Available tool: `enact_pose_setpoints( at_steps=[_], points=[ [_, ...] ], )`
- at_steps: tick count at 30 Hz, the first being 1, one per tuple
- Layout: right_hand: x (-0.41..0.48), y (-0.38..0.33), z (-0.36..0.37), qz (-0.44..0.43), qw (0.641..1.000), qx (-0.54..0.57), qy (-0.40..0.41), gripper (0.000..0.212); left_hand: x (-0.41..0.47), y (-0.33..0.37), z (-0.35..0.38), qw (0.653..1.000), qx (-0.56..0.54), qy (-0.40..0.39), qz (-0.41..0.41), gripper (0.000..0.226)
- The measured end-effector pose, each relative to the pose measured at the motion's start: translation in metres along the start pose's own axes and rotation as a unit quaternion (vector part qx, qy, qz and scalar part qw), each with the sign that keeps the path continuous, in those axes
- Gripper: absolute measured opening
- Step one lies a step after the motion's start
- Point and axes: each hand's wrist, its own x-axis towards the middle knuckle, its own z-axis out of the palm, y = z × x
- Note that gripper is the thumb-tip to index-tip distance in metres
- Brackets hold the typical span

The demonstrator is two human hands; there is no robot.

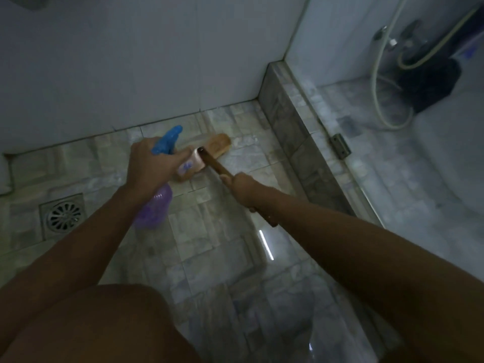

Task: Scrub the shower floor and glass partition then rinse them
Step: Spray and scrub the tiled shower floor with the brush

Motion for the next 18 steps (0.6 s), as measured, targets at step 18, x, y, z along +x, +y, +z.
enact_pose_setpoints(
  at_steps=[18],
  points=[
    [-0.001, -0.093, 0.072, -0.082, 0.977, -0.188, -0.056, 0.066, -0.066, -0.133, -0.161, 0.961, -0.003, 0.170, -0.219, 0.033]
  ],
)
